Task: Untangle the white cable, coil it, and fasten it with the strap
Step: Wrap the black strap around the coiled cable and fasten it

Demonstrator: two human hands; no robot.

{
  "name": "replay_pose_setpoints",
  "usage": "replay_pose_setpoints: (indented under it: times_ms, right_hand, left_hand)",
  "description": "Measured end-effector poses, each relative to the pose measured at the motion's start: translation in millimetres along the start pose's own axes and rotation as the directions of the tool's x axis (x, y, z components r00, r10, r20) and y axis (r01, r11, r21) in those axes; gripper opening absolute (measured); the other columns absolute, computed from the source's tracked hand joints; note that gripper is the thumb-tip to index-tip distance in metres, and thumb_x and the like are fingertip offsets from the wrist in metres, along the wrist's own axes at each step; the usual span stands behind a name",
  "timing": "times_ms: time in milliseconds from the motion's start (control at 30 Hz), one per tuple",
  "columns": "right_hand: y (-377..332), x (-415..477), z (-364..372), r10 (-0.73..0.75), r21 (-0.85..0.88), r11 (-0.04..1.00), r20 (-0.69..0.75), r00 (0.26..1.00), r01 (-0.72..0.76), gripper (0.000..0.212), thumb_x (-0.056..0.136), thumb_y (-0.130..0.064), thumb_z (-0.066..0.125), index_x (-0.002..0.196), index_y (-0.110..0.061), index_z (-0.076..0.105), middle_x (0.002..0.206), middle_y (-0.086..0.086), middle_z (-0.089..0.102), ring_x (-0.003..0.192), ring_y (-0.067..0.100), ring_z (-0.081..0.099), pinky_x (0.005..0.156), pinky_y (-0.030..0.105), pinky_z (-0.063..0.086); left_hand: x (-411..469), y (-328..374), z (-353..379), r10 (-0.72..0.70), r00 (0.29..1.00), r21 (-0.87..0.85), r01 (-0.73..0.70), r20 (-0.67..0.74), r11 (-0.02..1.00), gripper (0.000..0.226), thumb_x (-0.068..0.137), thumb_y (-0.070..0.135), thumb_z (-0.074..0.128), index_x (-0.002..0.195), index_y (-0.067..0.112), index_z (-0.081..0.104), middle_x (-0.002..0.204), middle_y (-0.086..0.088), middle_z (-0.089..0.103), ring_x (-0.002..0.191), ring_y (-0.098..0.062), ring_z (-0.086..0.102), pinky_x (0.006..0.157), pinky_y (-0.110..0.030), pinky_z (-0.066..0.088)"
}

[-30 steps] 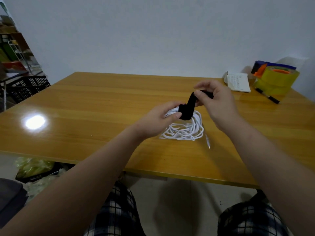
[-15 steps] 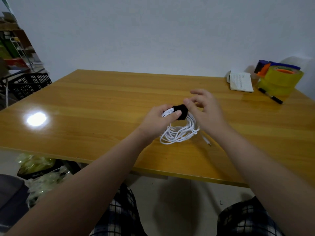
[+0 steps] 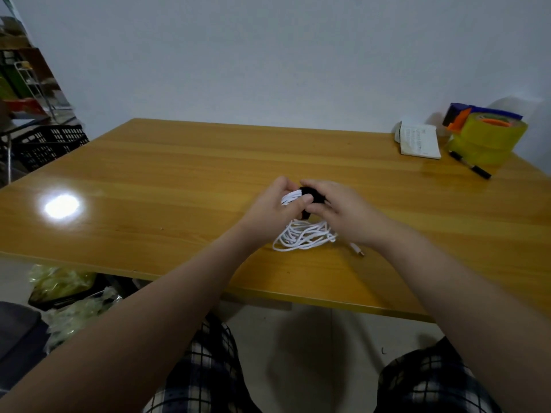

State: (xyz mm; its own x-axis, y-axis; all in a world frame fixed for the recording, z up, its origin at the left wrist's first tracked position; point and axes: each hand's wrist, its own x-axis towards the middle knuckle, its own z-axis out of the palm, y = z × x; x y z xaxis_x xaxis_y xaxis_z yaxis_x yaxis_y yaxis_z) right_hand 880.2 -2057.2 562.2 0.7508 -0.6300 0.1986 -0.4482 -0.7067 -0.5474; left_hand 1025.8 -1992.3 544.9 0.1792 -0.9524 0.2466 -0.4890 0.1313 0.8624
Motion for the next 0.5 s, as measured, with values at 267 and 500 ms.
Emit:
replay_pose_setpoints:
  times_ms: [267,500]
  right_hand:
    - [-6.3,-12.0,-5.4,0.077,0.609,0.778,0.153,0.985,-0.155,0.030,0.096,-0.019,0.045,0.124,-0.011,0.050,0.104,0.004,0.064,0.091,0.012,0.064,0.079,0.021,0.052]
    - [-39.5,-1.5,5.3,0.366,0.493,0.838,-0.195,0.910,-0.232,0.069,0.099,-0.047,0.025,0.052,-0.004,0.053,0.048,0.017,0.054,0.041,0.019,0.051,0.045,0.023,0.041]
  left_hand:
    - [8.7,3.4,-11.2,0.426,0.897,0.626,-0.400,0.118,0.669,0.039,0.098,0.036,0.036,0.114,0.006,0.055,0.099,-0.012,0.067,0.092,-0.032,0.058,0.076,-0.035,0.035]
    - [7.2,0.3,-12.7,0.674,0.661,0.734,-0.628,0.329,0.258,0.034,0.092,0.036,0.044,0.098,0.005,0.057,0.078,-0.008,0.062,0.066,-0.026,0.057,0.067,-0.030,0.026]
